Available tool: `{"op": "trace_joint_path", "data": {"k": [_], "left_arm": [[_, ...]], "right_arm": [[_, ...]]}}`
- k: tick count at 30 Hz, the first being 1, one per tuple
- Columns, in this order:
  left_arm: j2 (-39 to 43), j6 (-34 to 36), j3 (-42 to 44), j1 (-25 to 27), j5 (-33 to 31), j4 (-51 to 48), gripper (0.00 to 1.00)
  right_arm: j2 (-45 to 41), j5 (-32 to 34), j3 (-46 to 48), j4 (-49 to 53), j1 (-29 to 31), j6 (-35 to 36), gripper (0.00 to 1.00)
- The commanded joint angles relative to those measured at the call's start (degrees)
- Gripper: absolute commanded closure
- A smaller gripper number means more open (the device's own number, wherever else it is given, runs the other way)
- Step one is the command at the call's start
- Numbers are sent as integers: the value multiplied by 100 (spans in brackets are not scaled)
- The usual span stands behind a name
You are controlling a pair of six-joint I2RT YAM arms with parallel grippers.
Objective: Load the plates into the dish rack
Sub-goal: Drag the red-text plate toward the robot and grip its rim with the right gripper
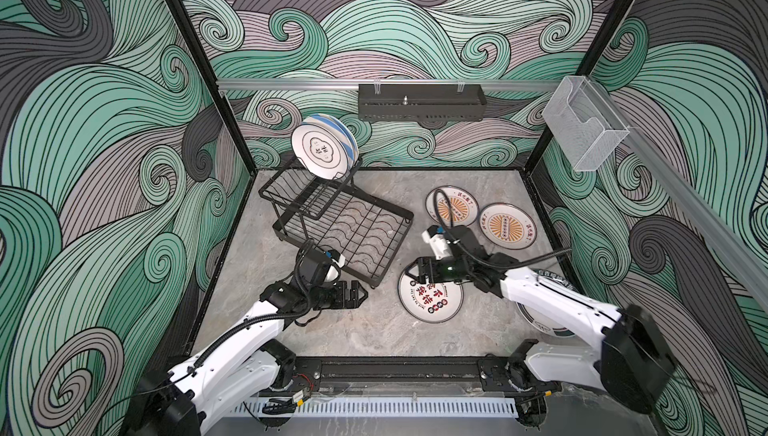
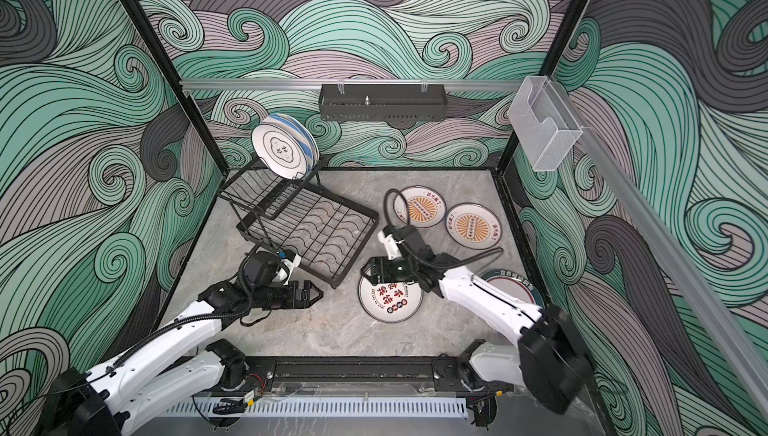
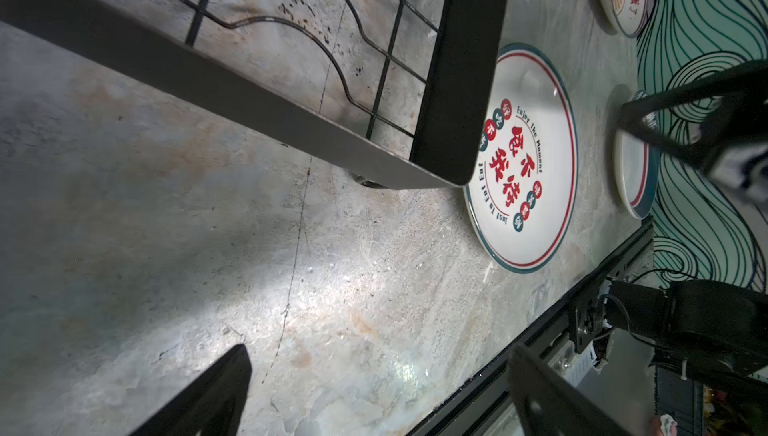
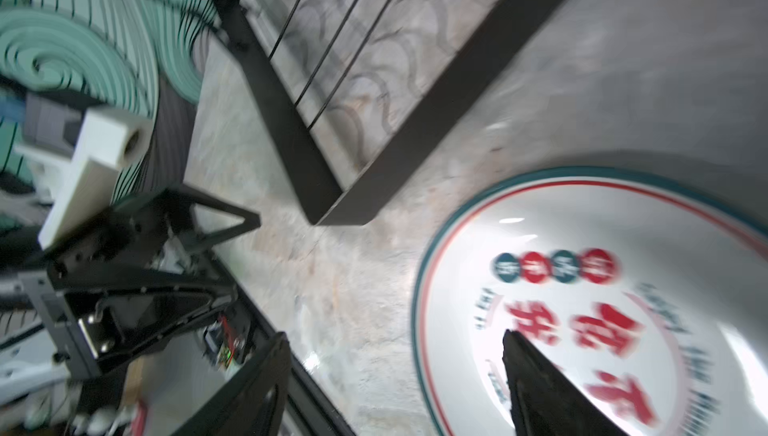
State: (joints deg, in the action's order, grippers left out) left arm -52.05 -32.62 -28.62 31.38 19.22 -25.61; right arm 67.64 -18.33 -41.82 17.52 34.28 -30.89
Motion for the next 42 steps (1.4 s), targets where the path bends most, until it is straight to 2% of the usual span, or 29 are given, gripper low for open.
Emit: {"op": "trace_joint_path", "data": {"k": [1,7,12,18,20,25,31,33,38,42], "left_arm": [[-100,97,-160,105,-110,257,1],[-424,62,-179,170,4,559,1],[-530,154,-187,185,-6,524,1],[-555,40,-231,185,-295,370,1],[-613,12,-249,185,-365,306,1],[-739,-25,-283,185,-402,303,1],[-774,2,-366,185,-489,226,1],[-789,1,-379,185,-514,219,1],[-907,-54,-553,184,-674,-1,1],[-955,-34,-629,185,-709,-56,1]], "right_arm": [[-771,979,606,1400,-513,-261,20],[-1962,452,1603,1394,-1299,-869,28],[-2255,4,2192,939,-1593,-1022,37],[-1916,-760,2736,-383,-1824,-1131,43],[-1707,-825,2779,-535,-1844,-1120,45],[-1344,-858,2877,-827,-1898,-1058,47],[-1307,-815,3072,-1166,-1985,-1189,52],[-1265,-808,3107,-1224,-1992,-1155,56],[-1071,-820,3105,-1262,-2015,-1059,59],[-1016,-857,3101,-1296,-2022,-1046,66]]}}
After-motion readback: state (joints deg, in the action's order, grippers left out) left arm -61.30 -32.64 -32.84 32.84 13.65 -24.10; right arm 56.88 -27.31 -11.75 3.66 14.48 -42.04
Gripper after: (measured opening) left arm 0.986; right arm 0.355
